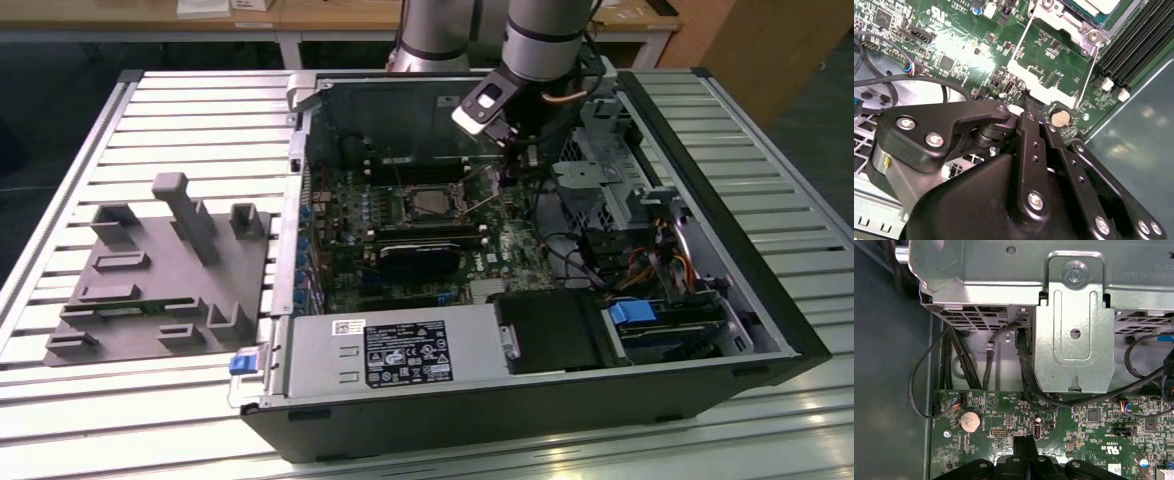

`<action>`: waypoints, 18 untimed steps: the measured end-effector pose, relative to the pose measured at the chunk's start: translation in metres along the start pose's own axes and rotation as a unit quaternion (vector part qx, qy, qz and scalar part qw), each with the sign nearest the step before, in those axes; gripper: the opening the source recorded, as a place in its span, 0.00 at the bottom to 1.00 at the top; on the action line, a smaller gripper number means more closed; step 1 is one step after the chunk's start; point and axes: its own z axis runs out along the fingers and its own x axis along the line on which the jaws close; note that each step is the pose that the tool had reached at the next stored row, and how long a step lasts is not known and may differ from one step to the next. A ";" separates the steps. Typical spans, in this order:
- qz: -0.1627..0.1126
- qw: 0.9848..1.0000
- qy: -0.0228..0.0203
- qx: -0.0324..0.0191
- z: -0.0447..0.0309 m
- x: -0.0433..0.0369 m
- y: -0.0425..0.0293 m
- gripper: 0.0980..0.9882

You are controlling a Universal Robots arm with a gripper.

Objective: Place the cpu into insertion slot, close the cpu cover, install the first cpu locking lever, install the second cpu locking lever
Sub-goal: 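Close the cpu cover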

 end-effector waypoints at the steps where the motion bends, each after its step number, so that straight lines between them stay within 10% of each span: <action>1: 0.000 1.000 0.000 0.003 0.0000 0.0000 0.0001 0.00; 18: 0.001 0.997 0.000 0.079 0.0012 0.0000 0.0014 0.00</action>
